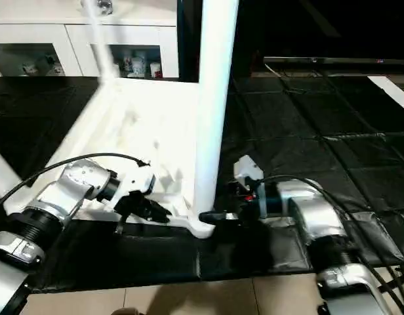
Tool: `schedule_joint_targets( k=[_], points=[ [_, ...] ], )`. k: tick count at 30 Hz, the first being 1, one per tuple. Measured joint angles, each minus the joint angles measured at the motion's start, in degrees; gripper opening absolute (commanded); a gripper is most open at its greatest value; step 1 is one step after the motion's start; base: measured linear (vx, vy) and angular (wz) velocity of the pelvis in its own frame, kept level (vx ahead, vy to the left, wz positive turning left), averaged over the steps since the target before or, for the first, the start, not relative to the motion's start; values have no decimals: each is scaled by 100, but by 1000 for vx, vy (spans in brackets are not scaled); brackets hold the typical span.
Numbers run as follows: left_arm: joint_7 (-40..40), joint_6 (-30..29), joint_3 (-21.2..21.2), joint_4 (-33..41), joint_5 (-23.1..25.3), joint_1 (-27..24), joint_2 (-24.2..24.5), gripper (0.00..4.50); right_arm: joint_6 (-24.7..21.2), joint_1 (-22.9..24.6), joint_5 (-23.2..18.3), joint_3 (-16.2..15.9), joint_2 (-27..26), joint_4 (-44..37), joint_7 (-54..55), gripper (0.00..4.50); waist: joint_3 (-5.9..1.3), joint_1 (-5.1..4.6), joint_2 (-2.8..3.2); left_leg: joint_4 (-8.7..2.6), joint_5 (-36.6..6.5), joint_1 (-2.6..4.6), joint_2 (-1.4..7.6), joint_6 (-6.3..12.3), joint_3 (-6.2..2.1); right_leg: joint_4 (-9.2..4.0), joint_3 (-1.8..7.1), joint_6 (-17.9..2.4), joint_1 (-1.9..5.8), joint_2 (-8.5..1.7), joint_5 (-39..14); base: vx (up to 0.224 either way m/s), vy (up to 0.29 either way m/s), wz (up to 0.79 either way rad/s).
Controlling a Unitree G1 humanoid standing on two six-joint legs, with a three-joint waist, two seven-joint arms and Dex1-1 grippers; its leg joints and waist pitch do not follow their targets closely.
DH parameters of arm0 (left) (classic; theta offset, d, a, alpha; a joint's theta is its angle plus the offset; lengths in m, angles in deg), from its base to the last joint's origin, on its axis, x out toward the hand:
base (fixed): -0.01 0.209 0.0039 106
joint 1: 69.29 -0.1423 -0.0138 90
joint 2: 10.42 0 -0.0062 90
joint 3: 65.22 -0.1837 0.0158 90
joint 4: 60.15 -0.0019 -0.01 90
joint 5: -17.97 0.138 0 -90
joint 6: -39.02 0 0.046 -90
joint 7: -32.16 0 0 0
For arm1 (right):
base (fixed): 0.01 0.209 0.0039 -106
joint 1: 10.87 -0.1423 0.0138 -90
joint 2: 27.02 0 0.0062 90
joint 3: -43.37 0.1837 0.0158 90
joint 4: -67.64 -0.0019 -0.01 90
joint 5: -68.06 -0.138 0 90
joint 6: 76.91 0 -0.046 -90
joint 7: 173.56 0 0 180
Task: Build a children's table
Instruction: Rotate leg to tighten
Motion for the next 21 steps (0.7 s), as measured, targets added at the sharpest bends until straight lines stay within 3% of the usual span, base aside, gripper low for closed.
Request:
schedule_joint_targets(
  k=[14, 21],
  points=[
    [-93, 83, -8, -13, 9, 8, 2, 0, -69, -88, -12, -112, 7, 166, -397, 234, 0, -3, 0, 1, 0, -3, 0, 0, 0, 1, -1, 0, -2, 1, -1, 0, 0, 0],
    [-47, -71, 21, -22, -1, 14, -66, 0, -100, -25, -11, -40, 8, 95, -370, 220, -1, 7, 2, 5, 0, 3, 0, 0, -1, 3, -1, 0, 7, 0, -1, 0, 0, 0]
  ],
)
